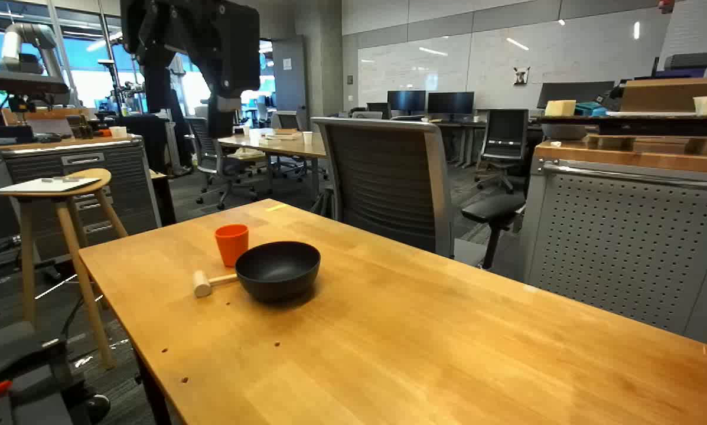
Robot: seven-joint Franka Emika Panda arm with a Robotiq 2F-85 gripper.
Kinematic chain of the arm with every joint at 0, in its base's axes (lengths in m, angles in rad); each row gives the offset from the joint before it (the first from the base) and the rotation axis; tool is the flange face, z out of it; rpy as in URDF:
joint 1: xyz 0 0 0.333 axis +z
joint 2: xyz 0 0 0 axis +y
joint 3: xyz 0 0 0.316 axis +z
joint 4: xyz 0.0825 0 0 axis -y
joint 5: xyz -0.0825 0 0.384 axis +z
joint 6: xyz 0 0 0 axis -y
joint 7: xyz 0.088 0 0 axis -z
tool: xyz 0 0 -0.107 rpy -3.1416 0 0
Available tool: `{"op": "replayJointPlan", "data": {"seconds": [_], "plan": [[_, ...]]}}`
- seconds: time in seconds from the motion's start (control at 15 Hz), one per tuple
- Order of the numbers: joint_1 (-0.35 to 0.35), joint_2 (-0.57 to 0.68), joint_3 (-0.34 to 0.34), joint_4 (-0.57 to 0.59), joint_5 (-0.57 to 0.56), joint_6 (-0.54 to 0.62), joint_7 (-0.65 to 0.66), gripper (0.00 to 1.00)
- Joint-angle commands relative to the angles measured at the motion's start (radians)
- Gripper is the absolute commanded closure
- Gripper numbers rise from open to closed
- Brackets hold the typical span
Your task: Put the cup in the bowl
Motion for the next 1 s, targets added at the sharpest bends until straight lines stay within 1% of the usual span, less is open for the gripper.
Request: {"op": "replayJointPlan", "data": {"seconds": [0.0,0.13,0.27,0.47,0.53,0.67,0.93], "plan": [[-0.039,0.009,0.033,0.004,0.018,-0.001,-0.016,0.0],[-0.039,0.009,0.033,0.01,0.017,-0.001,-0.016,0.0],[-0.031,0.044,0.061,0.023,0.007,0.012,0.017,0.0],[0.015,0.174,0.154,0.042,0.023,0.08,0.107,0.0],[0.034,0.217,0.184,0.053,0.033,0.081,0.112,0.0],[0.06,0.303,0.258,0.069,0.031,0.126,0.154,0.0],[0.117,0.521,0.392,0.165,0.036,0.191,0.21,0.0]]}}
